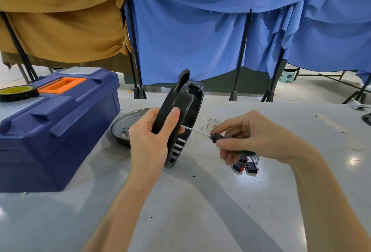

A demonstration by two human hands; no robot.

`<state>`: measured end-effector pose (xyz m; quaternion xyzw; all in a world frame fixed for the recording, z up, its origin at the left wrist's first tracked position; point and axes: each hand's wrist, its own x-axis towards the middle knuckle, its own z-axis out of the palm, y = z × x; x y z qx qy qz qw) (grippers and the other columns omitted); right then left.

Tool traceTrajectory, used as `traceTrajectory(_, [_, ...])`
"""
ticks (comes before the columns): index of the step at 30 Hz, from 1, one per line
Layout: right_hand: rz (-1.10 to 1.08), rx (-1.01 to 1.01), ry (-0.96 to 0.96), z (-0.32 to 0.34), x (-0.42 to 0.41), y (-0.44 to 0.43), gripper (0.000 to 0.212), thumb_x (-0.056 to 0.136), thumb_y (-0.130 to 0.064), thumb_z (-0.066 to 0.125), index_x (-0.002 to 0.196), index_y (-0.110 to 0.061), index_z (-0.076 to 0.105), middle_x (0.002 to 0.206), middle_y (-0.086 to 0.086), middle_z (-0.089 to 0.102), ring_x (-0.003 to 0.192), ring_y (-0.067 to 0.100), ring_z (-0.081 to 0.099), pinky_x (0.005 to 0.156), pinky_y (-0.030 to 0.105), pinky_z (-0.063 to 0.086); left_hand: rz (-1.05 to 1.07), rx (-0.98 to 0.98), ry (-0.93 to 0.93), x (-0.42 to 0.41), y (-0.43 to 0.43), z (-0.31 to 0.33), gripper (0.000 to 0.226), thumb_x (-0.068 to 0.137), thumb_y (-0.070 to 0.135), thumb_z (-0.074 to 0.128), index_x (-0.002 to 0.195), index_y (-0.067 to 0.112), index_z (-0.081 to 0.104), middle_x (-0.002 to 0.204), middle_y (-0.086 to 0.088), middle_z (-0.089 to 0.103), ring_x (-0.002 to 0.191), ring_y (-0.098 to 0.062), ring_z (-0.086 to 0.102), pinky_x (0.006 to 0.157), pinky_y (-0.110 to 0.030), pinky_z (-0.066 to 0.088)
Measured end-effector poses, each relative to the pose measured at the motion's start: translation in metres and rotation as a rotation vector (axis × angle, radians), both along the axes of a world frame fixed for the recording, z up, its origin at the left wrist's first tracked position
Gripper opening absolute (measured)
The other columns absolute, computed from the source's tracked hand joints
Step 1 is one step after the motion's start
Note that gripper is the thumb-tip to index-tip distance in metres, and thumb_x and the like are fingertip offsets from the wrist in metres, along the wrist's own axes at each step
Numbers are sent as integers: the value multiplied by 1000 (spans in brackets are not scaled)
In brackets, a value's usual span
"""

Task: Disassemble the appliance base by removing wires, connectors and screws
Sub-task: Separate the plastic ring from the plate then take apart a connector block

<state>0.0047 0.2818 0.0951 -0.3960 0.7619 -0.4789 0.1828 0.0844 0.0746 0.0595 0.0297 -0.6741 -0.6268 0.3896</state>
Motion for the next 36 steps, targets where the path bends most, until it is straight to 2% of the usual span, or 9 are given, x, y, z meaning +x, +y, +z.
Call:
traceTrajectory(4, [103, 73, -18, -7, -2, -7, 21, 90, -6, 65, 109, -14, 69, 86, 11, 74, 80, 27, 73, 75, 29, 58, 6, -172, -4, 0, 5, 5, 8, 82, 49, 61, 83, 41, 64, 73, 16, 71, 67, -4, 70, 58, -19, 57])
traceTrajectory(7, [124, 70, -11, -10, -1, -15, 14, 92, -19, 64, 105, -18, 70, 83, 9, 71, 73, 23, 70, 73, 41, 60, 10, -285, -8, 1, 7, 8, 7, 83, 48, 60, 86, 41, 61, 73, 17, 70, 67, -2, 67, 58, -15, 53])
traceTrajectory(10, [96, -10, 10, -15, 2, -26, 26, 92, -41, 57, 95, -18, 71, 67, 12, 63, 53, 22, 57, 57, 36, 55, -2, -350, -25, 1, 12, 8, 15, 86, 45, 61, 88, 31, 65, 68, 9, 69, 72, -14, 67, 70, -31, 55])
traceTrajectory(15, [32, -218, -91, -25, 1, -34, 34, 95, -34, 53, 83, -7, 70, 56, 10, 55, 42, 19, 46, 51, 23, 45, 41, -467, -57, -3, 20, 11, 26, 88, 48, 60, 88, 23, 64, 69, 7, 64, 84, -35, 58, 77, -53, 48])
traceTrajectory(18, [52, -308, -115, -28, -3, -31, 27, 92, -25, 59, 85, -1, 71, 58, 11, 59, 41, 17, 48, 55, 20, 46, 134, -576, -5, -5, 25, 14, 31, 91, 46, 57, 82, 18, 62, 57, 10, 55, 65, -15, 51, 77, -47, 46])
traceTrajectory(23, [90, -419, -186, -37, -8, -31, 25, 90, -21, 64, 91, 3, 71, 64, 14, 62, 40, 14, 46, 48, 20, 44, 204, -645, 8, -13, 25, 14, 35, 91, 48, 48, 80, 18, 61, 57, 5, 59, 64, -10, 49, 85, -41, 41])
traceTrajectory(28, [113, -495, -232, -43, -11, -34, 22, 93, -18, 61, 95, 2, 70, 63, 10, 57, 41, 12, 42, 44, 20, 39, 258, -727, 90, -18, 27, 19, 27, 92, 42, 53, 84, 19, 65, 61, 16, 55, 86, 30, 32, 77, -36, 38])
traceTrajectory(30, [115, -503, -237, -43, -10, -36, 23, 94, -20, 60, 96, 0, 70, 62, 10, 55, 40, 11, 40, 43, 20, 38, 280, -761, 138, -21, 24, 20, 24, 93, 38, 56, 84, 17, 64, 63, 16, 54, 87, 34, 29, 77, -35, 37])
traceTrajectory(36, [69, -479, -229, -45, -8, -44, 24, 96, -25, 55, 95, -7, 71, 54, 5, 48, 36, 11, 31, 38, 21, 32, 340, -835, 196, -23, 17, 20, 22, 92, 32, 61, 80, 14, 63, 60, 7, 63, 71, -7, 31, 76, -35, 36])
